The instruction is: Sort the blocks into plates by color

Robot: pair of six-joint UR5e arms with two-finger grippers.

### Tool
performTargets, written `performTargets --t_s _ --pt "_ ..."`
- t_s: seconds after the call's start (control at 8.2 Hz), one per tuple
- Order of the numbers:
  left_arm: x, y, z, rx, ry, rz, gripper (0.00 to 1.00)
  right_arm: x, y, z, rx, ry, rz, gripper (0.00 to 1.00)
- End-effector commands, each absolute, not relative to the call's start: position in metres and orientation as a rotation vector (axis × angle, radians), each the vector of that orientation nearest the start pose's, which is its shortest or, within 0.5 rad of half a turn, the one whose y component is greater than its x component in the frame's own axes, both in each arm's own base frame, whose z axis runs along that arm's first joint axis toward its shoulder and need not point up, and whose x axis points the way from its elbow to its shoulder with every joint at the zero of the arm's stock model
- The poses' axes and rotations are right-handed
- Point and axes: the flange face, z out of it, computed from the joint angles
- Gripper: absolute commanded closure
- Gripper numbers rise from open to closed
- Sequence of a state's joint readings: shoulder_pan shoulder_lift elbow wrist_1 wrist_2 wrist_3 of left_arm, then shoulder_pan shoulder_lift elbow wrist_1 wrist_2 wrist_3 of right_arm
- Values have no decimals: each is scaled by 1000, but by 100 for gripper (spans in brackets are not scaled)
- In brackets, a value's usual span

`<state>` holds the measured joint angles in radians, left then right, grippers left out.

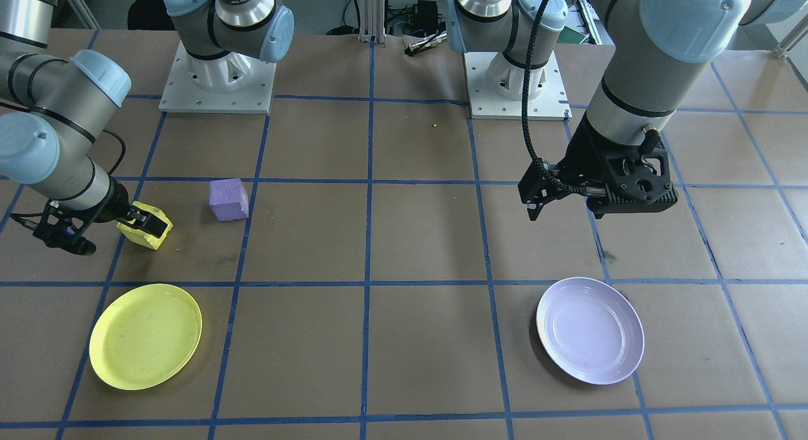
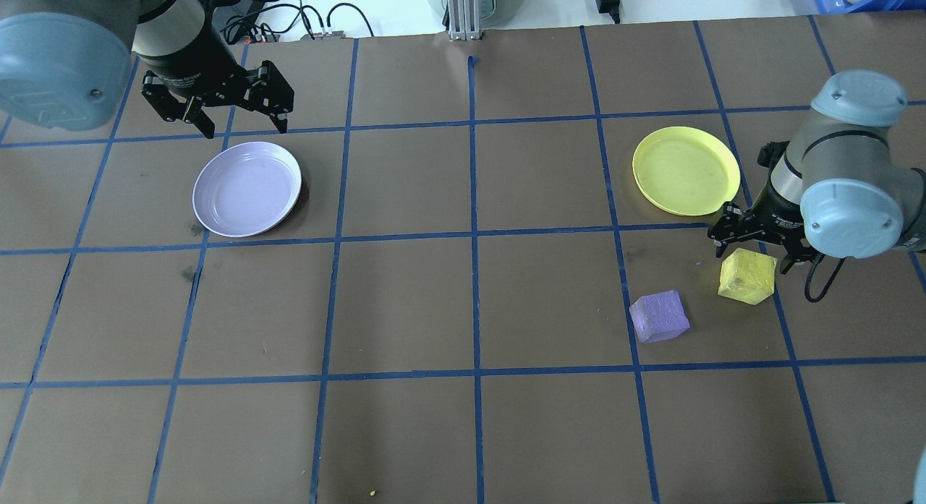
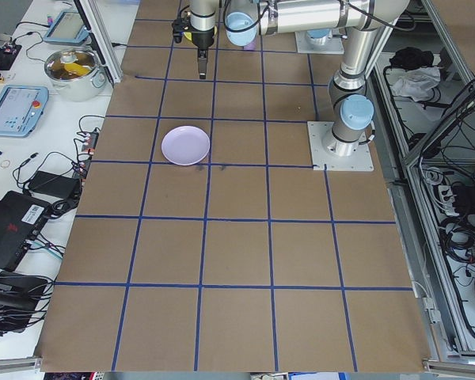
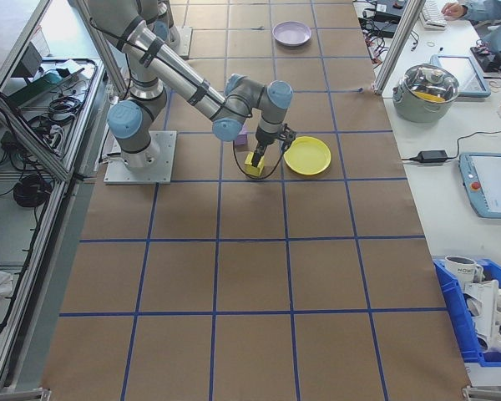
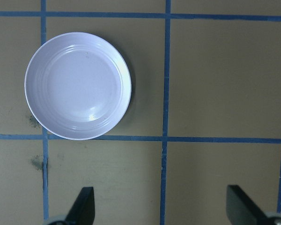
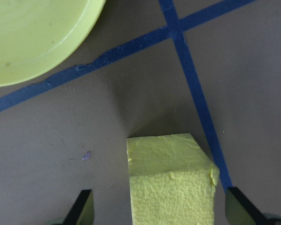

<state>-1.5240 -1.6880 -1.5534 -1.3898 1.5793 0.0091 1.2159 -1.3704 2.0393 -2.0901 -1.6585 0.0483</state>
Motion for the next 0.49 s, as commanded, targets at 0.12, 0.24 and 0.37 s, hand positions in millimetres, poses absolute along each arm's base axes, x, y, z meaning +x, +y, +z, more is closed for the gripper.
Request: performTargets --t_s 0.12,0.24,0.37 --pt "-106 -553 454 -61 3127 -124 0 -49 -479 189 594 3153 389 6" --pt "-106 -553 455 -61 3125 -129 0 -50 -479 184 588 3151 414 61" --pt "-105 -556 451 -63 3129 -117 0 -50 -482 189 566 3151 391 99"
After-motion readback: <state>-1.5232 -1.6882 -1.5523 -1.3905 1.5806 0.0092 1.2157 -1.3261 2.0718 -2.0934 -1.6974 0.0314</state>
